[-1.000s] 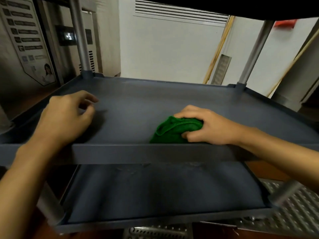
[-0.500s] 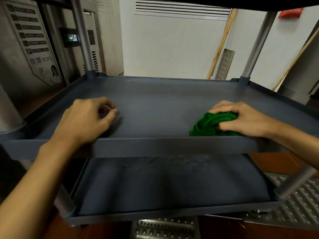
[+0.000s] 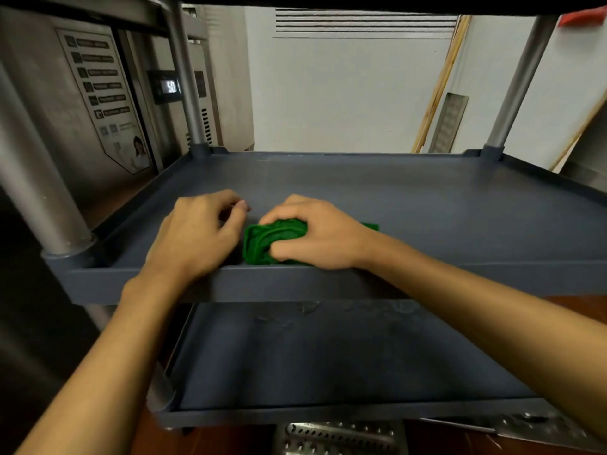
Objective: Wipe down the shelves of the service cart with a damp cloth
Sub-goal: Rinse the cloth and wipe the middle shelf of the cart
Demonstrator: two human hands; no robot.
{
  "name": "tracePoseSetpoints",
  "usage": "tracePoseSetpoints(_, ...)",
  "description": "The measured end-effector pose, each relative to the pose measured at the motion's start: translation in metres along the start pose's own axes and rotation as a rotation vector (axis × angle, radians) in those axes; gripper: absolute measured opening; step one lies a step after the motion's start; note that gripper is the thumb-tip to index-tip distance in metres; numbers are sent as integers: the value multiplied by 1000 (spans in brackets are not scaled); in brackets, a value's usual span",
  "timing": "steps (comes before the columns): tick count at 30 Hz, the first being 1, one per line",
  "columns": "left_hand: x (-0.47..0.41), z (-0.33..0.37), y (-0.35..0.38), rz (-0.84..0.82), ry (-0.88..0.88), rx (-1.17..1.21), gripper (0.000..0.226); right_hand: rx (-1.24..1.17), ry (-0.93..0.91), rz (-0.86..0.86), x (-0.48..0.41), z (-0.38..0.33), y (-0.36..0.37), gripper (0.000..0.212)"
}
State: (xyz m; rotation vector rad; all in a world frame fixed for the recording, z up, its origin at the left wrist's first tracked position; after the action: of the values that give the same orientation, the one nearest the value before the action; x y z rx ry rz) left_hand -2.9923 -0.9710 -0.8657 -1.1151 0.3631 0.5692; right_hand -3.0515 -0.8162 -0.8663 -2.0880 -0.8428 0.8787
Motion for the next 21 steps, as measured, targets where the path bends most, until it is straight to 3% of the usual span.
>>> tracePoseSetpoints(3, 1, -4, 1, -54, -37, 56, 47, -62, -8, 56, -2, 1, 3, 43)
tracePoseSetpoints(8, 22, 0, -4, -71, -197, 297, 51, -95, -37, 229, 5, -4, -9, 73)
tracePoseSetpoints(15, 42, 55, -31, -313, -352, 521, 60, -156, 213, 180, 10, -36, -46, 69)
tracePoseSetpoints(19, 35, 93, -65, -247, -529, 761, 78, -249, 401, 181, 9, -65, -85, 56)
tracePoseSetpoints(21, 35, 106, -90, -163, -660, 939, 80, -276, 408, 149, 10, -89, -104, 44)
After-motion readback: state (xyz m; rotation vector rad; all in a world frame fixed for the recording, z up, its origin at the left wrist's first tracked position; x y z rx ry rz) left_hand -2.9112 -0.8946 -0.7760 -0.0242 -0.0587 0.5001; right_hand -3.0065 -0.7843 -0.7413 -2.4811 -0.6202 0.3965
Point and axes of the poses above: each hand's wrist, its own x-axis away from the middle knuckle, its own y-axis out of the palm, z = x × y, the point moved 6 cm from there along -x, towards the middle knuckle, and after that the axes turned 2 degrees about z, right-handed, at the moved point
